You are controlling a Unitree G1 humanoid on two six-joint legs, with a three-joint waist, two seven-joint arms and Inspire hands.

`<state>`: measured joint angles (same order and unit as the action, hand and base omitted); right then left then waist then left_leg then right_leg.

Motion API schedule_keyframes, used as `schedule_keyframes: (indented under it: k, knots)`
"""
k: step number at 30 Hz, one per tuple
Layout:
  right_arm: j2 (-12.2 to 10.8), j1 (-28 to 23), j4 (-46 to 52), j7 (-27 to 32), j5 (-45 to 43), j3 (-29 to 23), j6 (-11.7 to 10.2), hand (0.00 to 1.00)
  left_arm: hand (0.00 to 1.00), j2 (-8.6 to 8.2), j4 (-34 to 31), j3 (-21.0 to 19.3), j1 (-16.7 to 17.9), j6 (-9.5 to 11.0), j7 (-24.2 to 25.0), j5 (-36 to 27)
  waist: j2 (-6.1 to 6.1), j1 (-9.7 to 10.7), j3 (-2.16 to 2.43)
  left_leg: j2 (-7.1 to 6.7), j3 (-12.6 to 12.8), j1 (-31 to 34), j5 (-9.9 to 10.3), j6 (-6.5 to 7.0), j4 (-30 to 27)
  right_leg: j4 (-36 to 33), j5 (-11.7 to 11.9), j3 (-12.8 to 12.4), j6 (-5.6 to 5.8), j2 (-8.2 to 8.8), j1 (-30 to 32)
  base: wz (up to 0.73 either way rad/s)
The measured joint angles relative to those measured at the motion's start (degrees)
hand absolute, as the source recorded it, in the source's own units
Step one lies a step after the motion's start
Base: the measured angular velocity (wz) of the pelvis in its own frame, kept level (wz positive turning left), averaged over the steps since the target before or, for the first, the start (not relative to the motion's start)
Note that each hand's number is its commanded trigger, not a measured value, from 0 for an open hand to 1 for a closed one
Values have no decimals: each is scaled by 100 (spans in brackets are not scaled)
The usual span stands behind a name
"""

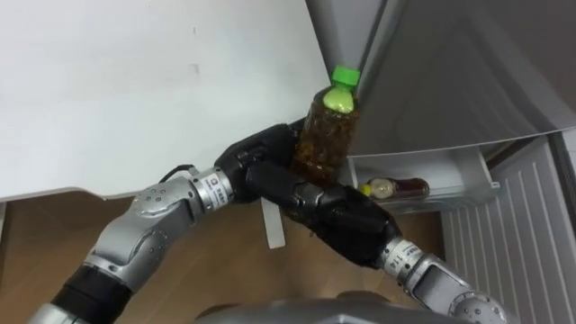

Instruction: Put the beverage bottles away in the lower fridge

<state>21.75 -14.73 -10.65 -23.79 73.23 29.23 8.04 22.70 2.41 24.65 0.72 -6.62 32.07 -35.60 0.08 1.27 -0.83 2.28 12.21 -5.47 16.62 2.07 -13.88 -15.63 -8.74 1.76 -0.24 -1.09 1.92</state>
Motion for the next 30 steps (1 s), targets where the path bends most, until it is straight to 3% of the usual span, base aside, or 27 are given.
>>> schedule_keyframes:
  k: [9,12,15,17,21,23,28,30]
  knots:
    - [-45,-35,0,-1,43,-91,-229,100,0,7,-501,-56,34,65,-191,34,45,4,-10,-2,-21,-46,1,-1,5,9,0,17,0,0,-56,0]
    - [-112,-61,0,0,44,-166,-307,100,0,-15,-825,-274,118,74,-298,33,71,14,-10,4,-13,-110,2,-1,25,14,0,26,0,-2,-115,0]
    - [-116,-200,2,0,41,-400,-332,100,0,-119,-1395,-668,202,147,-526,25,80,-9,-4,2,-58,-125,2,-2,30,51,0,71,0,6,-169,9]
    - [-108,-351,3,-21,43,-531,-407,100,0,-131,-1860,-983,271,374,-819,16,102,-18,8,3,-114,-182,2,-2,28,91,0,119,0,6,-251,11]
    - [-128,-658,5,-31,32,-797,-497,100,0,-187,-2532,-1643,354,479,-1307,31,188,-132,42,5,-121,-343,-3,-10,105,118,-1,155,2,-1,-393,1]
    - [-151,-903,4,-23,14,-1077,-561,100,0,-201,-2873,-2195,359,785,-1658,69,220,-266,53,6,-105,-459,-4,-12,136,121,-4,155,7,-5,-480,-4]
    - [-480,-1250,9,-24,-225,-1752,-749,100,0,-447,-3536,-3418,478,1254,-2456,449,226,-536,60,1,-104,-584,-4,-12,234,119,-6,222,9,-2,-576,-1]
    - [-531,-1373,19,-24,-383,-1955,-755,100,0,-449,-3660,-3803,501,1440,-2771,738,237,-629,64,1,-126,-682,-4,-12,265,160,-7,242,11,-1,-685,6]
